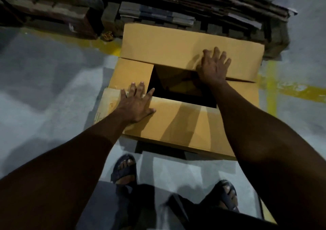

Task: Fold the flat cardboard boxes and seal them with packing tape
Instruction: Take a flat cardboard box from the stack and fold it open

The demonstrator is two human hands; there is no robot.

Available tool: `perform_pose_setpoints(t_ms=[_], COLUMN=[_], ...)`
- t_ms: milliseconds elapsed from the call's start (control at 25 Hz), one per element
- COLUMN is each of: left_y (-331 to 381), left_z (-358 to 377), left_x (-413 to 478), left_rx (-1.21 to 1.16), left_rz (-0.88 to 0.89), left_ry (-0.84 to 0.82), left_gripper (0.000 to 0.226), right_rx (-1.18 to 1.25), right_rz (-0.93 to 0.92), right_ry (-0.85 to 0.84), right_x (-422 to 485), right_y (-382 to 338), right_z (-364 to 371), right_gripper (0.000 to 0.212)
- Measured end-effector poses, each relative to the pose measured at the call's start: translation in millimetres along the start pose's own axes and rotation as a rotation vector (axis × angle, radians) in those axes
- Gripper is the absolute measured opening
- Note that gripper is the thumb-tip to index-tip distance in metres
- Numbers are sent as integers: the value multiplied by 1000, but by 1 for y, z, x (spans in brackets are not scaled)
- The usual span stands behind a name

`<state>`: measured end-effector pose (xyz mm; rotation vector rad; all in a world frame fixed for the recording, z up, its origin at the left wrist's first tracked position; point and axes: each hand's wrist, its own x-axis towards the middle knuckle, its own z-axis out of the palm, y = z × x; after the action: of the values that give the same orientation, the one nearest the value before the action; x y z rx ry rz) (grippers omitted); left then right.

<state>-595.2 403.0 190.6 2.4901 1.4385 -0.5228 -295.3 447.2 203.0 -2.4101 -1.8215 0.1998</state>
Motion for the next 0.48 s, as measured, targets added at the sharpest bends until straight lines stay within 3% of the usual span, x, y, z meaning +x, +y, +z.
perform_pose_setpoints(t_ms=[120, 320, 480], left_y=[-15, 2, 16], left_z=[13, 24, 26], left_x=[10, 31, 44], left_rx=[38, 24, -8], left_rz=[-17, 16, 12], left_ry=[42, 160, 181], left_gripper=[77, 71, 70], right_rx=[-21, -25, 72], right_rz=[176, 278, 550], right_ry=[-42, 15, 78], right_x=[12, 27, 35], right_y=[35, 66, 89], right_z=[15, 18, 21], right_gripper=[54, 68, 75])
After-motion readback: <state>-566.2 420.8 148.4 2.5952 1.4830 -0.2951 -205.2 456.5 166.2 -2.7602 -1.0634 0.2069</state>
